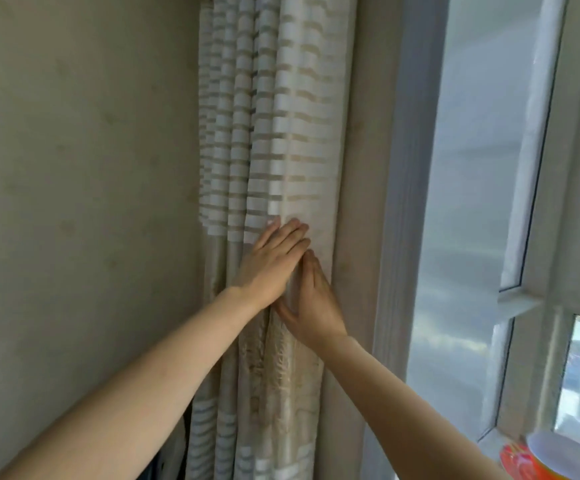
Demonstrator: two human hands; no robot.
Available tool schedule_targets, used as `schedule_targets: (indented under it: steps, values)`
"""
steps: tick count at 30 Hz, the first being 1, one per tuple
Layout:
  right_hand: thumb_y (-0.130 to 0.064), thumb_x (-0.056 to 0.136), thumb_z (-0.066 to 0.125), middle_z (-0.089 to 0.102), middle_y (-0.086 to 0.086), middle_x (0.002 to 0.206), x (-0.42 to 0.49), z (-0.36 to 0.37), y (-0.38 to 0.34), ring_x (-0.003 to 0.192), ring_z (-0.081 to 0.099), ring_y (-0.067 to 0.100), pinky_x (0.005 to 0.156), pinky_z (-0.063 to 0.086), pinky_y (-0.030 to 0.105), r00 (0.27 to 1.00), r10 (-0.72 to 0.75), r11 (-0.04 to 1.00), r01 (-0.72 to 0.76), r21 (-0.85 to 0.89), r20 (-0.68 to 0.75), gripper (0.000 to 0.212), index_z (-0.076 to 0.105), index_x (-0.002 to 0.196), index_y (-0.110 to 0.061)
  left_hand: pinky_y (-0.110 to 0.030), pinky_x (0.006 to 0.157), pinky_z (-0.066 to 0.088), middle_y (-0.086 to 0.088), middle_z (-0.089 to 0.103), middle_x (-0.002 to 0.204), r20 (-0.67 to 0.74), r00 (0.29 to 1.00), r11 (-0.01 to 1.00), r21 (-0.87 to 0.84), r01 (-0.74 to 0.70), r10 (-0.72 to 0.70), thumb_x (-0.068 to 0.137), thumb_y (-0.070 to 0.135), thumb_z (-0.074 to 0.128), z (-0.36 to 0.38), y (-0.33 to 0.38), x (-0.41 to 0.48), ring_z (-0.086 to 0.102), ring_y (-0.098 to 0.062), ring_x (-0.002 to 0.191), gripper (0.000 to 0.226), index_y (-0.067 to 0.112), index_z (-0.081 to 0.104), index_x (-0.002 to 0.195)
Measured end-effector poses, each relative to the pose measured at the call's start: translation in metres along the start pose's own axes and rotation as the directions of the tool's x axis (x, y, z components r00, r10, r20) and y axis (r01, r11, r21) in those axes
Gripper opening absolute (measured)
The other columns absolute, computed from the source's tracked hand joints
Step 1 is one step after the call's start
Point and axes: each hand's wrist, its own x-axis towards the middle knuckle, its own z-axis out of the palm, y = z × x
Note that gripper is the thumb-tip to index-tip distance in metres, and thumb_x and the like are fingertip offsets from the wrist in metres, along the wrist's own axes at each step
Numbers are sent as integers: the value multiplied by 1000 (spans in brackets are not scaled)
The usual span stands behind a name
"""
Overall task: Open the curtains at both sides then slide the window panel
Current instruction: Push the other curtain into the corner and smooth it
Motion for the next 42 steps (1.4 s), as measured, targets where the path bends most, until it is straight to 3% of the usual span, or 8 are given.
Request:
schedule_targets:
  steps: [6, 13, 21, 24, 29, 32, 37, 42]
  values:
    - [-53, 93, 53, 7, 12, 165, -35, -38, -2, 154, 6, 22, 124, 14, 34, 999, 48, 998, -48, 36, 5, 95, 2, 156, -3, -39, 123, 0, -1, 24, 161, 75, 995, 995, -71, 75, -70, 75, -9, 52, -30, 36, -9, 6, -16, 150, 72, 14, 42, 142]
    - [-56, 93, 51, 13, 8, 165, -53, -69, 11, 152, 17, 20, 120, 25, 33, 988, 150, 986, -153, -61, -47, 92, 5, 156, -8, -40, 123, 5, -2, 38, 155, 19, 991, 984, -114, 136, -135, 73, -2, 56, -46, 61, -5, 18, -17, 148, 64, 13, 52, 136]
    - [-22, 88, 63, 23, 10, 163, -85, -114, 6, 152, 18, 21, 122, 26, 36, 987, 138, 958, -154, -242, -82, 86, 13, 156, -6, -39, 122, 11, -6, 39, 154, -45, 995, 960, -269, 78, -93, 80, 11, 56, -58, 103, 0, 24, -21, 147, 60, 8, 48, 139]
    - [-22, 87, 64, 21, 9, 163, -105, -140, 8, 152, 16, 20, 123, 19, 31, 986, 136, 933, -161, -323, -98, 86, 15, 156, -6, -39, 123, 11, -7, 34, 156, -68, 996, 935, -353, 33, -61, 84, 14, 58, -61, 130, 4, 20, -21, 148, 64, 7, 40, 145]
    - [-33, 94, 60, 12, 5, 166, -144, -192, 24, 154, 9, 18, 122, 20, 34, 955, 247, 854, -295, -428, -166, 84, 10, 157, -10, -41, 123, 13, -6, 34, 157, -123, 992, 856, -515, -49, -17, 87, 4, 53, -69, 194, 7, 21, -23, 148, 59, 11, 40, 145]
    - [-33, 93, 61, 16, 5, 165, -165, -233, 30, 153, 15, 20, 121, 24, 36, 932, 286, 817, -358, -452, -223, 82, 14, 156, -10, -37, 123, 9, -5, 38, 155, -175, 984, 794, -602, -87, -25, 87, 1, 51, -81, 232, 12, 23, -22, 147, 57, 12, 45, 142]
    - [-30, 92, 62, 24, 8, 163, -209, -316, 42, 151, 21, 22, 119, 23, 32, 877, 340, 736, -472, -485, -339, 79, 19, 155, -7, -39, 122, 16, -5, 39, 154, -240, 970, 692, -695, -197, 35, 84, 4, 42, -119, 300, 29, 23, -21, 147, 57, 13, 46, 140]
    - [-30, 93, 61, 26, 10, 162, -259, -383, 49, 150, 23, 24, 120, 25, 33, 837, 359, 686, -537, -491, -413, 79, 19, 154, -5, -40, 120, 23, -8, 43, 151, -273, 962, 612, -756, -235, 33, 86, 3, 49, -160, 369, 41, 30, -23, 144, 56, 7, 44, 142]
